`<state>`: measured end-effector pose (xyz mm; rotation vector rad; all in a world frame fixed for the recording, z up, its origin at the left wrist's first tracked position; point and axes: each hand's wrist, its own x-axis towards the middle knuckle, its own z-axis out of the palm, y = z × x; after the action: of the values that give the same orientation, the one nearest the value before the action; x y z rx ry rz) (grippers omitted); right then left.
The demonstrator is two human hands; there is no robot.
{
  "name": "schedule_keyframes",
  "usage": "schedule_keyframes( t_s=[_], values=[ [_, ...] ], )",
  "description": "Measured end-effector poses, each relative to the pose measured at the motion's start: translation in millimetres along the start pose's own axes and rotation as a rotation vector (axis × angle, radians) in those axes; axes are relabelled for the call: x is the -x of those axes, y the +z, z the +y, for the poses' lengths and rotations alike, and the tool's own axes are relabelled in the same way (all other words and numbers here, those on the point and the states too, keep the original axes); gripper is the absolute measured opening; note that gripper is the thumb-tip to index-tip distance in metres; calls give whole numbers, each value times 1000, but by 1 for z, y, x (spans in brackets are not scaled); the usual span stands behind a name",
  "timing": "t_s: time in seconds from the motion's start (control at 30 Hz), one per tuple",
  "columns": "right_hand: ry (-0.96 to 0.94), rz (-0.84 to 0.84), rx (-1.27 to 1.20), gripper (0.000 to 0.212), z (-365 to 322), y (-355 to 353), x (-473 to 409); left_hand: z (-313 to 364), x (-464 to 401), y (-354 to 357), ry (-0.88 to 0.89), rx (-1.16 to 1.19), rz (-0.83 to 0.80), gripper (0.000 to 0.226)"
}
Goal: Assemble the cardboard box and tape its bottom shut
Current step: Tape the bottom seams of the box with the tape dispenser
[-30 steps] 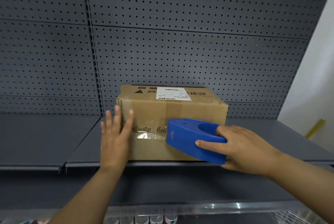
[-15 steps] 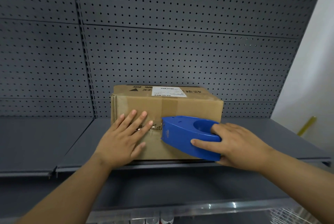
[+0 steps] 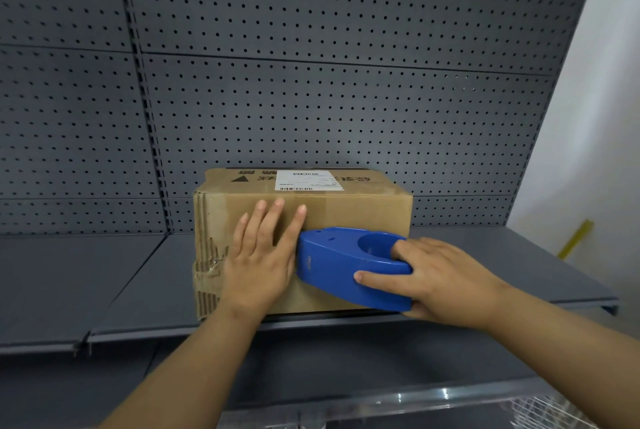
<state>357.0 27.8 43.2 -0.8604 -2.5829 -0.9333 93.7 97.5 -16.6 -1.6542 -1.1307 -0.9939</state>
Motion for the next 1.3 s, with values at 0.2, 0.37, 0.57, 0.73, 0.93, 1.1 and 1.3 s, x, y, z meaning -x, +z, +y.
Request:
schedule_keyframes(
  t_s=[0.2,0.37,0.57,0.73,0.93,1.1,1.3],
  values=[
    [5,11,-35,61,0,4,9,-6,12,19,102,-44,-38,54],
    [24,-3,-50,62,1,6,12,-8,13,23,85,-57,-22,53],
    [27,-33,-62,57,9,6,19,-7,16,26,63,-53,-8,54],
    [65,-42,-50,70,30,2,49,-10,14,28,69,-79,14,57],
    [103,-86,-51,87,54,-8,87,-11,14,30,76,-96,28,57],
    [100,-126,-64,92,64,-10,104,-11,14,32,95,-108,41,57],
    [85,-125,-29,74,64,-10,98,-10,14,30,93,-101,41,58]
  ],
)
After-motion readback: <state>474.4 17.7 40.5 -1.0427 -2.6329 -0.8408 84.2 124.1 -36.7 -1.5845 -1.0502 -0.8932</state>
